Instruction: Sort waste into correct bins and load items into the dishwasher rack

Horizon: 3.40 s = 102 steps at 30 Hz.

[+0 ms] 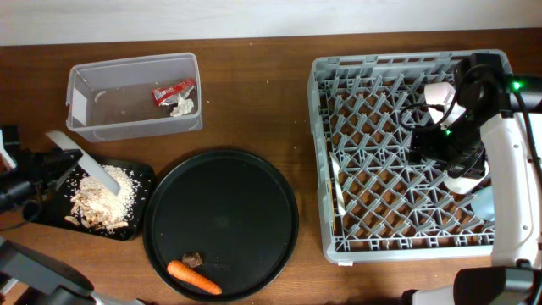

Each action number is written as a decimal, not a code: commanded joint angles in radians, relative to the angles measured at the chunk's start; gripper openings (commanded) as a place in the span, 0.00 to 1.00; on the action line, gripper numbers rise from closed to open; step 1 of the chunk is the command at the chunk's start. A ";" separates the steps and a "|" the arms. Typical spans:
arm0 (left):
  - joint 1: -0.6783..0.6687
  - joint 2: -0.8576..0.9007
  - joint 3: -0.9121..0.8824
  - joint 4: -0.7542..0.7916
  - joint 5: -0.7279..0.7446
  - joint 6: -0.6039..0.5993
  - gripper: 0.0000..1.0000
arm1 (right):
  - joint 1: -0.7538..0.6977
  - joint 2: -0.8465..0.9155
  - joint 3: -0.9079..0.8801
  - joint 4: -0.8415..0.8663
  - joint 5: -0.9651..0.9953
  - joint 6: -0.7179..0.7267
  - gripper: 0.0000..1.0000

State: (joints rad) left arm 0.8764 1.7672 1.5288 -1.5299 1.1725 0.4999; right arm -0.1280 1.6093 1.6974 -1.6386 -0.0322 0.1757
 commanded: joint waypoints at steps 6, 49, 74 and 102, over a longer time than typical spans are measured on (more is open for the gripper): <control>-0.003 0.029 0.010 0.008 0.004 0.007 0.00 | -0.003 0.002 -0.005 0.001 -0.009 -0.007 0.81; -1.101 -0.092 0.010 0.667 -0.083 -0.494 0.00 | -0.238 0.002 -0.005 -0.031 0.088 0.110 0.81; -1.515 0.285 0.010 1.626 -0.399 -1.155 0.00 | -0.238 0.002 -0.006 -0.026 0.089 0.110 0.81; -1.075 -0.014 0.010 0.122 -1.047 -0.745 0.55 | -0.152 0.002 -0.273 0.379 -0.327 -0.116 0.04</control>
State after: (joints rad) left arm -0.2321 1.8118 1.5345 -1.3312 0.3206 -0.2756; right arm -0.3378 1.6096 1.4818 -1.3197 -0.2951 0.0772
